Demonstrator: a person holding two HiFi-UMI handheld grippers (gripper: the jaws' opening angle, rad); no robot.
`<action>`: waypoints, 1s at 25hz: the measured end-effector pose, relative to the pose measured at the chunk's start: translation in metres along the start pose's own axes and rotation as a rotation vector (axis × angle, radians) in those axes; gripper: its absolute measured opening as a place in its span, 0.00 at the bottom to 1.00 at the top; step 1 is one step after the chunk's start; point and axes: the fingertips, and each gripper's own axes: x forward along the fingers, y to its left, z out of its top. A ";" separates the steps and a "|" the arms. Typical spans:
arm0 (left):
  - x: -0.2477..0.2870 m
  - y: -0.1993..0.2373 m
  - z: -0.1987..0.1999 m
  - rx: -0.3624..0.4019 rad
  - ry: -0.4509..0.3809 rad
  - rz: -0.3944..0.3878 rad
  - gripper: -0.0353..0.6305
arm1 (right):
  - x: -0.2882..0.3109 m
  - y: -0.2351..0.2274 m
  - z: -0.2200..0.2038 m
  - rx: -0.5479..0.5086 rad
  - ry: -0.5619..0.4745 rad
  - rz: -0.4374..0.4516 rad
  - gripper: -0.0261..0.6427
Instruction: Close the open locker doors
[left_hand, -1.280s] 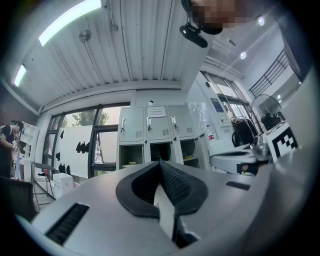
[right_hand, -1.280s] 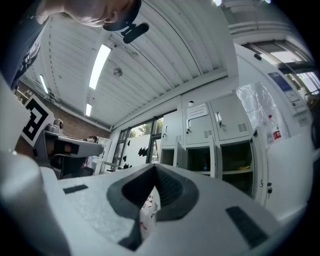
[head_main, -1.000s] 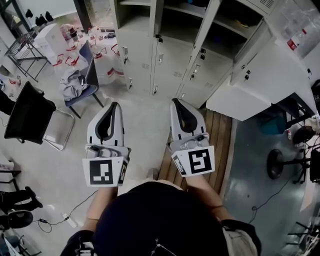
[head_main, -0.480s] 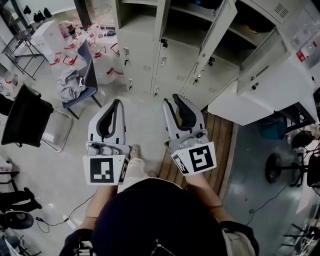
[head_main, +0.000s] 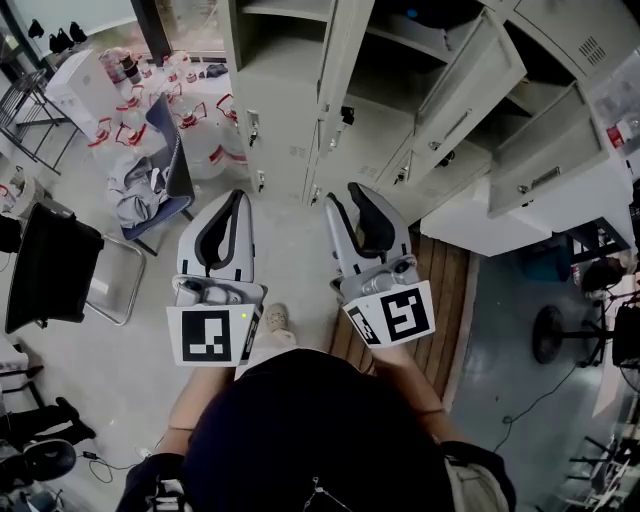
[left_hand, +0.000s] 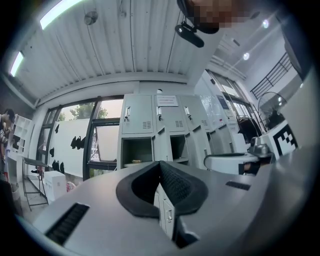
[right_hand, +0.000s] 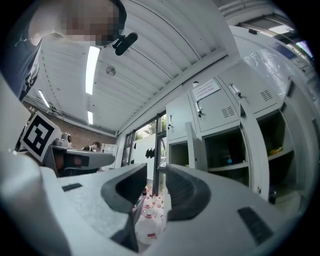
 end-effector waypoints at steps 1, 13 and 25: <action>0.007 0.006 0.001 -0.001 -0.007 -0.008 0.06 | 0.008 -0.001 -0.001 -0.002 0.000 -0.007 0.19; 0.065 0.049 -0.015 -0.049 -0.013 -0.137 0.06 | 0.067 -0.013 -0.016 -0.030 0.025 -0.108 0.23; 0.095 0.051 -0.023 -0.088 -0.022 -0.221 0.06 | 0.084 -0.044 -0.026 -0.025 0.042 -0.154 0.23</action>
